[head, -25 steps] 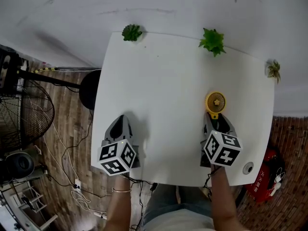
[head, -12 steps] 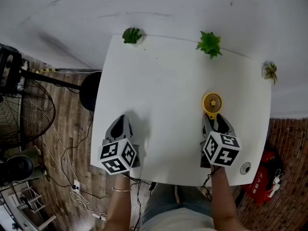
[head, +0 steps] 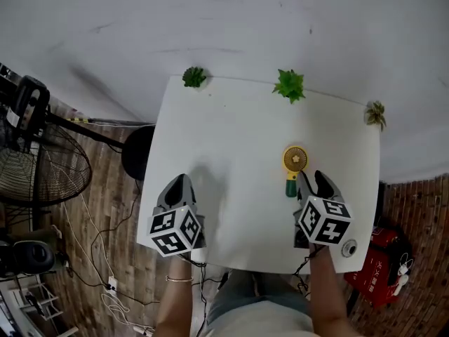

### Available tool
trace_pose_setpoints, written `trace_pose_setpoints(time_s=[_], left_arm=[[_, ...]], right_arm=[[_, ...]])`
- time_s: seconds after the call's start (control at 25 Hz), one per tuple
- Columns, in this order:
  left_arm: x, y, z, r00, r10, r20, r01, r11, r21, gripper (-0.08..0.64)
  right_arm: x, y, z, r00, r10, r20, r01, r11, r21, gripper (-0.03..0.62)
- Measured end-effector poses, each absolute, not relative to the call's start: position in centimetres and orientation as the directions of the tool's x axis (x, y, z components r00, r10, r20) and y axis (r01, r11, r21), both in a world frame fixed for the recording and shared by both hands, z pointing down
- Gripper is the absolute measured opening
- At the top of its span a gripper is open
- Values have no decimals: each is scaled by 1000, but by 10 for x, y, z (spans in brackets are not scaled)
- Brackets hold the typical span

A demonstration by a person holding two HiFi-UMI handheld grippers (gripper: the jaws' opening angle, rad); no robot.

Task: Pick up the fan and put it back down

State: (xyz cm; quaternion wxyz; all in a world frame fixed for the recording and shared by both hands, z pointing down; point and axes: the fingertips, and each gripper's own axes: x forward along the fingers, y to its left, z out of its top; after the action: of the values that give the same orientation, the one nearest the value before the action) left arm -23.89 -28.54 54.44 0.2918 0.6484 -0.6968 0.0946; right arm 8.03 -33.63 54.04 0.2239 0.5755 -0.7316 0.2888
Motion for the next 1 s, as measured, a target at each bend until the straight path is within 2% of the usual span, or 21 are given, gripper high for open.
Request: trace_pose_setpoints(time_s=[0.72, 1.0], left_arm=[[-180, -309, 358, 90, -978, 189, -969, -43, 242, 11], [-170, -322, 313, 110, -990, 92, -967, -85, 239, 11]], right_arm=[[151, -335, 342, -200, -940, 276, -969, 148, -198, 10], [204, -324, 293, -103, -984, 146, -984, 80, -157, 1]])
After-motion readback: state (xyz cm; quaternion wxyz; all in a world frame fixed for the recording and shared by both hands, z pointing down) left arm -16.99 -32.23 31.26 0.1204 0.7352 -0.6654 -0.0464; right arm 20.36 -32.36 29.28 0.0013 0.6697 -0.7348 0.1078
